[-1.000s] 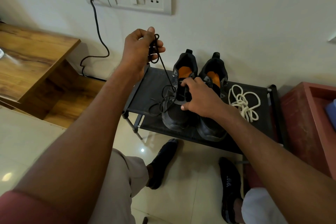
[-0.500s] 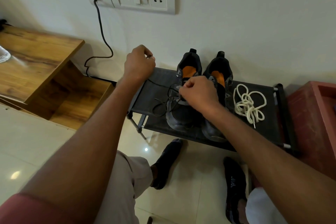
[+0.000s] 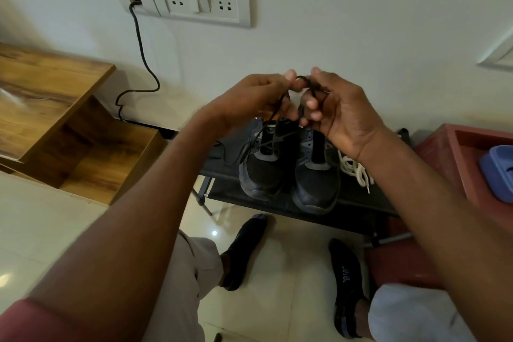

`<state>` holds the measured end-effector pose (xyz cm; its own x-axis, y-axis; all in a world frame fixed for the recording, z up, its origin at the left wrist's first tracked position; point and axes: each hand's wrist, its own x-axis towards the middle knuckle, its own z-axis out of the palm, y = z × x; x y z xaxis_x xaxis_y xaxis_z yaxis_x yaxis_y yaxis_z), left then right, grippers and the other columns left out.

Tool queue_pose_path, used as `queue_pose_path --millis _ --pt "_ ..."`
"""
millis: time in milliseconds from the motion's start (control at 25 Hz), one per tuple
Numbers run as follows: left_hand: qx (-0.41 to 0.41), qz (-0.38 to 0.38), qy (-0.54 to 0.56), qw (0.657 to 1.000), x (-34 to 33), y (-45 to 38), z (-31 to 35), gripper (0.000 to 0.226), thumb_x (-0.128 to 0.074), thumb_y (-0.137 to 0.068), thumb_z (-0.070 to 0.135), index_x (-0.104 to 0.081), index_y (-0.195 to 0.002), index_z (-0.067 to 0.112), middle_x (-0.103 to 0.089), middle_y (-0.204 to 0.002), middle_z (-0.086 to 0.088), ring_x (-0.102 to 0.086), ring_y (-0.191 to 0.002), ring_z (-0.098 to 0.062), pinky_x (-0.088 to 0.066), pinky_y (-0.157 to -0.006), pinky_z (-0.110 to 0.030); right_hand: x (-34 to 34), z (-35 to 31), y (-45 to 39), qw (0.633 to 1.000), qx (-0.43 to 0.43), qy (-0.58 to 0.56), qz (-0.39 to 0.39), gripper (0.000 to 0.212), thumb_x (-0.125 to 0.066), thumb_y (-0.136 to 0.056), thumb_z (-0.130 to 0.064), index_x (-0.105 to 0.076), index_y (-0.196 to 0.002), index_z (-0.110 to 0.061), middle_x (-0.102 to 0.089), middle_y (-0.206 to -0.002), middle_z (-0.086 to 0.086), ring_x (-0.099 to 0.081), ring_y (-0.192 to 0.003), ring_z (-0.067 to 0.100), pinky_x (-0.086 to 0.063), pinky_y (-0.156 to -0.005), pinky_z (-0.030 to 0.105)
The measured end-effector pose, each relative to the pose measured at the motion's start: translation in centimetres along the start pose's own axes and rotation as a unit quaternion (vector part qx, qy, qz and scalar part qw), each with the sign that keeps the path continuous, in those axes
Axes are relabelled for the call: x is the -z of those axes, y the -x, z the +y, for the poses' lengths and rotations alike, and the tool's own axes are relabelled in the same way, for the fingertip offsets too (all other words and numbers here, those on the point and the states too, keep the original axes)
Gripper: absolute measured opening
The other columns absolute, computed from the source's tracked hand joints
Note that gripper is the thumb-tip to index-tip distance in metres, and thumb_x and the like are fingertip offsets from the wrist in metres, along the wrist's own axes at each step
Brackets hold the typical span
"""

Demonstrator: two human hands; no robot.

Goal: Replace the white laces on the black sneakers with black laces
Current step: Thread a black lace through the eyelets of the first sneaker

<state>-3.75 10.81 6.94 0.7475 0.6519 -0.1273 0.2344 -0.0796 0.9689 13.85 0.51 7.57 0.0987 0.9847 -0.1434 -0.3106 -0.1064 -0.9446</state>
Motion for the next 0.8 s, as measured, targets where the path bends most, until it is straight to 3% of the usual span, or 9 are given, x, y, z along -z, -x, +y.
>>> queue_pose_path --millis 80,160,280,360,400,480,560,680,800 --pt "0.01 0.008 -0.065 0.998 -0.1 0.3 -0.2 0.043 -0.058 -0.104 0.046 -0.075 -0.111 0.007 -0.064 -0.084 -0.029 -0.071 -0.079 -0.026 -0.053 -0.087 -0.039 0.4 -0.5 -0.1 0.996 0.028 -0.069 0.049 0.031 -0.057 -0.103 -0.04 -0.066 -0.087 -0.015 -0.047 -0.063 -0.002 -0.04 -0.054 0.014 -0.044 -0.063 0.032" --pt "0.036 0.095 -0.069 0.992 1.5 0.8 -1.0 0.041 -0.066 -0.1 0.044 -0.074 -0.109 0.005 -0.062 -0.068 -0.012 -0.061 -0.065 -0.016 -0.051 -0.075 -0.033 1.5 -0.5 -0.5 0.986 0.03 -0.082 0.142 0.035 -0.059 -0.102 -0.04 -0.06 -0.075 -0.018 -0.044 -0.057 -0.001 -0.038 -0.051 0.015 -0.044 -0.059 0.03" --pt "0.057 0.237 0.089 0.966 4.5 2.0 -2.2 0.029 -0.07 -0.099 0.034 -0.067 -0.104 0.005 -0.045 -0.059 0.007 -0.043 -0.054 -0.011 -0.041 -0.061 -0.028 3.8 1.1 -1.0 0.937 -0.045 0.227 0.262 0.031 -0.065 -0.098 -0.031 -0.062 -0.073 -0.013 -0.062 -0.063 0.005 -0.054 -0.052 0.018 -0.053 -0.063 0.039" --pt "0.051 0.232 0.138 0.961 4.6 2.4 -2.3 0.015 -0.068 -0.1 0.027 -0.062 -0.096 0.014 -0.041 -0.061 0.005 -0.035 -0.052 -0.011 -0.035 -0.057 -0.028 3.8 3.0 -1.2 0.842 -0.043 0.502 0.194 0.012 -0.074 -0.09 -0.029 -0.073 -0.088 -0.016 -0.074 -0.087 0.005 -0.069 -0.076 0.023 -0.06 -0.08 0.043" --pt "0.054 0.201 0.131 0.969 4.0 2.4 -2.2 0.014 -0.068 -0.1 0.025 -0.061 -0.091 0.017 -0.041 -0.062 0.004 -0.033 -0.052 -0.013 -0.034 -0.055 -0.028 2.8 3.6 -1.2 0.815 -0.009 0.561 0.143 0.014 -0.077 -0.088 -0.027 -0.075 -0.1 -0.021 -0.074 -0.099 0.001 -0.07 -0.09 0.022 -0.058 -0.087 0.04" --pt "0.069 0.127 0.106 0.984 2.4 2.1 -1.6 0.017 -0.069 -0.099 0.026 -0.063 -0.086 0.02 -0.043 -0.064 0.001 -0.034 -0.052 -0.014 -0.032 -0.053 -0.026 0.8 4.0 -1.1 0.872 0.043 0.485 0.054 0.031 -0.078 -0.092 -0.028 -0.072 -0.122 -0.025 -0.071 -0.112 -0.009 -0.068 -0.102 0.014 -0.055 -0.09 0.031" --pt "0.075 0.075 0.098 0.989 1.2 1.8 -0.9 0.016 -0.07 -0.099 0.028 -0.064 -0.087 0.019 -0.045 -0.066 0.0 -0.04 -0.054 -0.014 -0.034 -0.052 -0.025 -0.8 3.8 -0.9 0.944 0.005 0.329 -0.03 0.026 -0.071 -0.1 -0.03 -0.072 -0.124 -0.02 -0.077 -0.107 -0.007 -0.072 -0.094 0.009 -0.054 -0.073 0.025" --pt "0.091 0.074 0.191 0.975 0.8 1.7 -0.3 0.012 -0.064 -0.102 0.028 -0.064 -0.098 0.017 -0.051 -0.066 0.003 -0.048 -0.056 -0.01 -0.038 -0.049 -0.019 -0.1 4.1 -0.7 0.932 -0.086 0.338 -0.098 0.02 -0.065 -0.104 -0.028 -0.078 -0.103 -0.013 -0.075 -0.078 0.0 -0.065 -0.067 0.014 -0.041 -0.053 0.023" --pt "0.111 0.076 0.326 0.936 1.1 1.9 -0.4 0.018 -0.059 -0.105 0.025 -0.07 -0.106 0.011 -0.074 -0.085 -0.001 -0.072 -0.071 -0.012 -0.056 -0.056 -0.018 1.0 4.5 -0.4 0.887 -0.181 0.401 -0.139 0.021 -0.063 -0.105 -0.025 -0.079 -0.101 -0.013 -0.076 -0.079 0.003 -0.062 -0.063 0.012 -0.039 -0.052 0.022"
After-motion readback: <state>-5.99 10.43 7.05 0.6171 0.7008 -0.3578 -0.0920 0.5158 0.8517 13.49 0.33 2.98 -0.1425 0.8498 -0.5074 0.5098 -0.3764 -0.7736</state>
